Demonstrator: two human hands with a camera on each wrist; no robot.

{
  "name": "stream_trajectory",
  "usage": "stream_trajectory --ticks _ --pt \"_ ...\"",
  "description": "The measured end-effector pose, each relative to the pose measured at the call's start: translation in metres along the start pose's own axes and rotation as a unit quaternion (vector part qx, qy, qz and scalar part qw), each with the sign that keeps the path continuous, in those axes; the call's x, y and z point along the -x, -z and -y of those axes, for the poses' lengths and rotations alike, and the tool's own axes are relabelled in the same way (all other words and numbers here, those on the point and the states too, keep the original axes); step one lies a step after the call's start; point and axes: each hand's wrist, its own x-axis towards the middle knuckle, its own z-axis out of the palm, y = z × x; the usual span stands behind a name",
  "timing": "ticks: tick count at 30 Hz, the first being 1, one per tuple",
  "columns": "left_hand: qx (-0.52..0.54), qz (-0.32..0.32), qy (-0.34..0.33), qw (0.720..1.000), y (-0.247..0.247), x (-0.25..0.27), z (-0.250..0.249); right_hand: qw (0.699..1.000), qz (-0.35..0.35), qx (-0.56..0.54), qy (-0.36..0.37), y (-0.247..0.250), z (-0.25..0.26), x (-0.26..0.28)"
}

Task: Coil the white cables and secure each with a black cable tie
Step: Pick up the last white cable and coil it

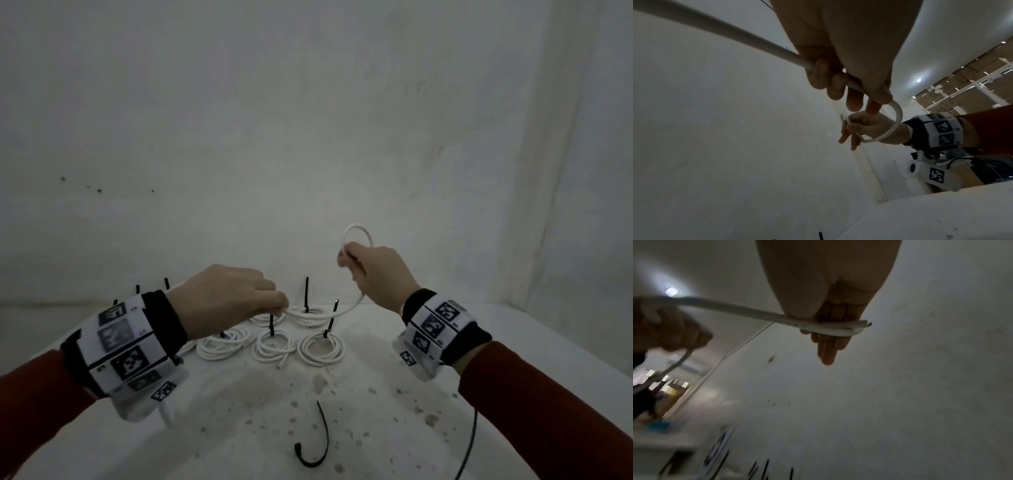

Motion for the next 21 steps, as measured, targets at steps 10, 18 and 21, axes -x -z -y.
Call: stream_trajectory --ticks 10,18,21 --pt "0.029 -0.05 0.097 0.994 0.015 0.018 0.029 0.971 0.213 -0.082 0.068 0.016 0.033 0.019" --pt "0.096 -0.034 0.242 0.965 0.018 0.016 0.053 0.91 0.23 -0.344 -0.005 0.034 0.064 0.024" --pt "0.109 -0.078 0.232 0.963 0.025 0.012 0.057 0.867 0.302 -0.397 0.017 0.036 0.066 0.023"
